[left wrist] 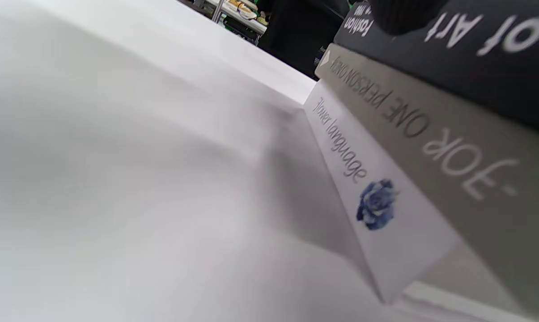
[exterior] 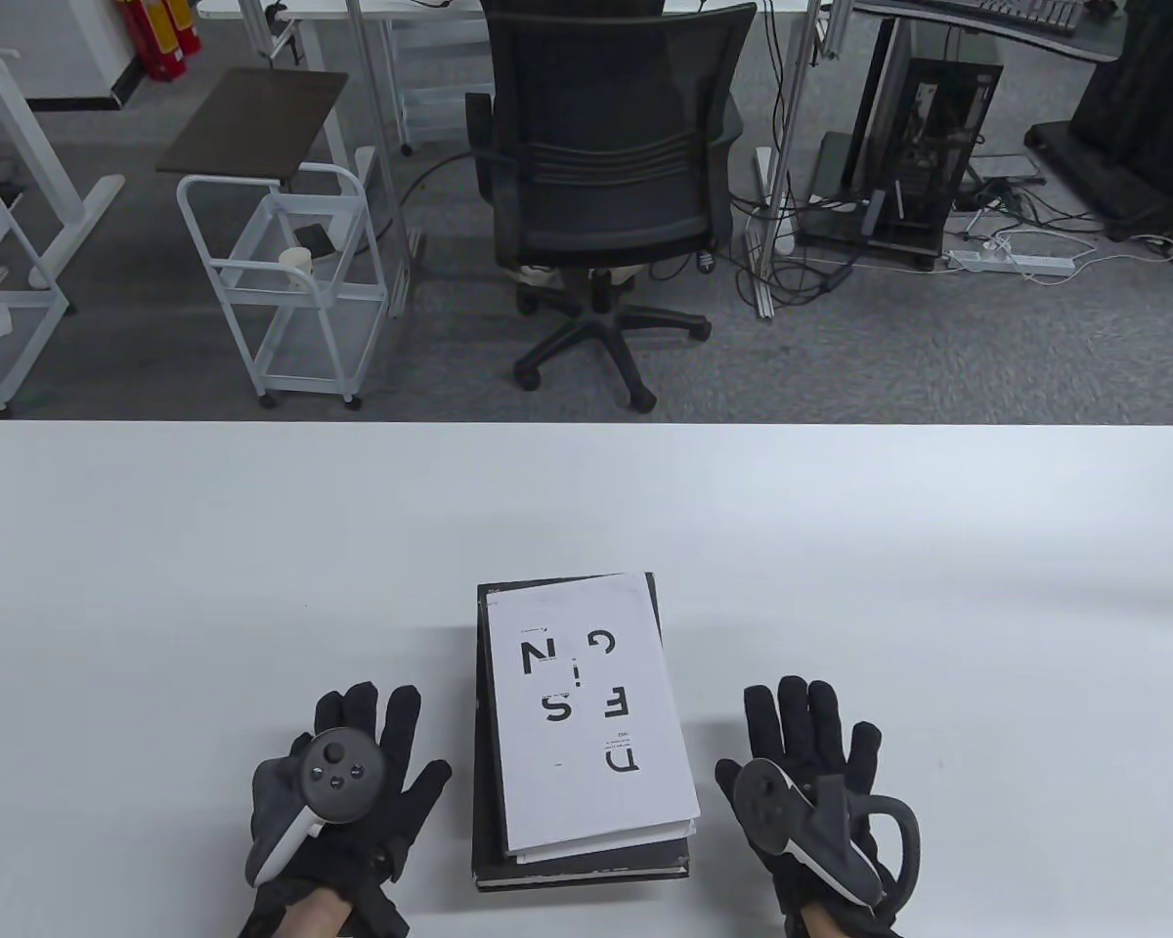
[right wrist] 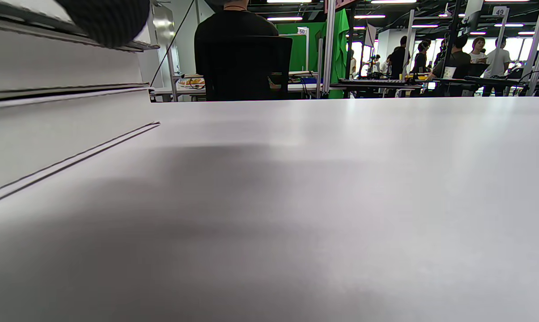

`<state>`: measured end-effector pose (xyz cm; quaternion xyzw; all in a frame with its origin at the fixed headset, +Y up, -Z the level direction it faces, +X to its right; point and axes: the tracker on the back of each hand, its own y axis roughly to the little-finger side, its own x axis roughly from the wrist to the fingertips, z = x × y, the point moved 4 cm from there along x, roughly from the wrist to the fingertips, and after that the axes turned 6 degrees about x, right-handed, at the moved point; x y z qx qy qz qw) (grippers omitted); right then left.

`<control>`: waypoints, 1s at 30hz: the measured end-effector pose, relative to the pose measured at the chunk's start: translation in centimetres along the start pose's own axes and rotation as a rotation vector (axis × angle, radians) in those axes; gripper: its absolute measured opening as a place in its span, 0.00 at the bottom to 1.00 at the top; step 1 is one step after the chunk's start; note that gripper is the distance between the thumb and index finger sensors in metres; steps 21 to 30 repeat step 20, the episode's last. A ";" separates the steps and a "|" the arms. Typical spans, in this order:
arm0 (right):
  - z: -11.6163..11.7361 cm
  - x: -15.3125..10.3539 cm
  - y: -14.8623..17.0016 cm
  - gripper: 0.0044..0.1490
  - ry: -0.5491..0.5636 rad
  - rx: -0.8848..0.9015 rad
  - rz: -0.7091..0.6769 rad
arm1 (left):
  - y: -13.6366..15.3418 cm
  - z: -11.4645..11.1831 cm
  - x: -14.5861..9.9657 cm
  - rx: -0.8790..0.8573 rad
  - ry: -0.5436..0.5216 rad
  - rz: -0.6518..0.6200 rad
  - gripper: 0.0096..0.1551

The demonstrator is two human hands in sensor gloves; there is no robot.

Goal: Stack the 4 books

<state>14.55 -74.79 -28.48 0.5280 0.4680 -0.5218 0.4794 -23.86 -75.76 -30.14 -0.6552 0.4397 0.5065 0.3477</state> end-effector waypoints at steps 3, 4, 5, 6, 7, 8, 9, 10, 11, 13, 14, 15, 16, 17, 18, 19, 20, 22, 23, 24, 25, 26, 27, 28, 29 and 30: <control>0.4 0.2 0.1 0.49 -0.018 0.033 0.009 | 0.5 -0.9 0.5 -0.015 0.051 0.032 0.46; 0.4 0.2 0.1 0.49 -0.022 0.043 0.012 | 0.6 -0.9 0.6 -0.023 0.053 0.036 0.47; 0.5 0.3 0.2 0.49 -0.027 0.047 0.016 | 0.7 -0.9 0.7 -0.035 0.055 0.039 0.47; 0.5 0.3 0.2 0.49 -0.027 0.047 0.021 | 0.9 -0.8 0.8 -0.049 0.056 0.042 0.47; 0.5 0.3 0.3 0.49 -0.027 0.051 0.023 | 0.9 -0.7 0.7 -0.061 0.052 0.040 0.47; 0.5 0.3 0.4 0.49 -0.026 0.062 0.024 | 1.0 -0.6 0.7 -0.070 0.046 0.035 0.47; 0.5 0.3 0.4 0.48 -0.026 0.071 0.022 | 1.0 -0.5 0.6 -0.076 0.043 0.030 0.47; 0.5 0.2 0.4 0.48 -0.027 0.081 0.019 | 1.0 -0.3 0.5 -0.081 0.030 0.016 0.47; 0.6 0.2 0.4 0.48 -0.027 0.081 0.018 | 1.0 -0.3 0.5 -0.078 0.026 0.012 0.47; 0.6 0.2 0.3 0.48 -0.030 0.079 0.010 | 1.1 -0.2 0.4 -0.072 0.028 0.014 0.47; 0.6 0.2 0.3 0.48 -0.031 0.079 0.008 | 1.1 -0.2 0.4 -0.082 0.031 0.015 0.47; 0.6 0.2 0.2 0.48 -0.032 0.079 0.007 | 1.1 -0.2 0.4 -0.084 0.033 0.015 0.47; 0.6 0.2 0.3 0.48 -0.033 0.082 0.007 | 1.1 -0.2 0.4 -0.085 0.034 0.016 0.47; 0.7 0.2 0.3 0.48 -0.034 0.088 0.008 | 1.1 -0.2 0.3 -0.087 0.036 0.017 0.47; 0.7 0.2 0.3 0.48 -0.038 0.092 0.009 | 1.1 -0.3 0.3 -0.088 0.037 0.017 0.47; 0.8 0.3 0.4 0.48 -0.048 0.099 0.009 | 1.1 -0.3 0.3 -0.090 0.043 0.018 0.47; 0.9 0.3 0.4 0.48 -0.054 0.102 0.009 | 1.1 -0.3 0.3 -0.091 0.045 0.020 0.47; 0.9 0.3 0.4 0.48 -0.054 0.102 0.009 | 1.1 -0.3 0.3 -0.091 0.045 0.020 0.47; 0.9 0.3 0.4 0.48 -0.054 0.102 0.009 | 1.1 -0.3 0.3 -0.091 0.045 0.020 0.47; 0.9 0.3 0.4 0.48 -0.054 0.102 0.009 | 1.1 -0.3 0.3 -0.091 0.045 0.020 0.47; 0.9 0.3 0.4 0.48 -0.054 0.102 0.009 | 1.1 -0.3 0.3 -0.091 0.045 0.020 0.47; 0.9 0.3 0.4 0.48 -0.054 0.102 0.009 | 1.1 -0.3 0.3 -0.091 0.045 0.020 0.47; 0.9 0.3 0.4 0.48 -0.054 0.102 0.009 | 1.1 -0.3 0.3 -0.091 0.045 0.020 0.47; 0.9 0.3 0.4 0.48 -0.054 0.102 0.009 | 1.1 -0.3 0.3 -0.091 0.045 0.020 0.47; 0.9 0.3 0.4 0.48 -0.054 0.102 0.009 | 1.1 -0.3 0.3 -0.091 0.045 0.020 0.47; 0.9 0.3 0.4 0.48 -0.054 0.102 0.009 | 1.1 -0.3 0.3 -0.091 0.045 0.020 0.47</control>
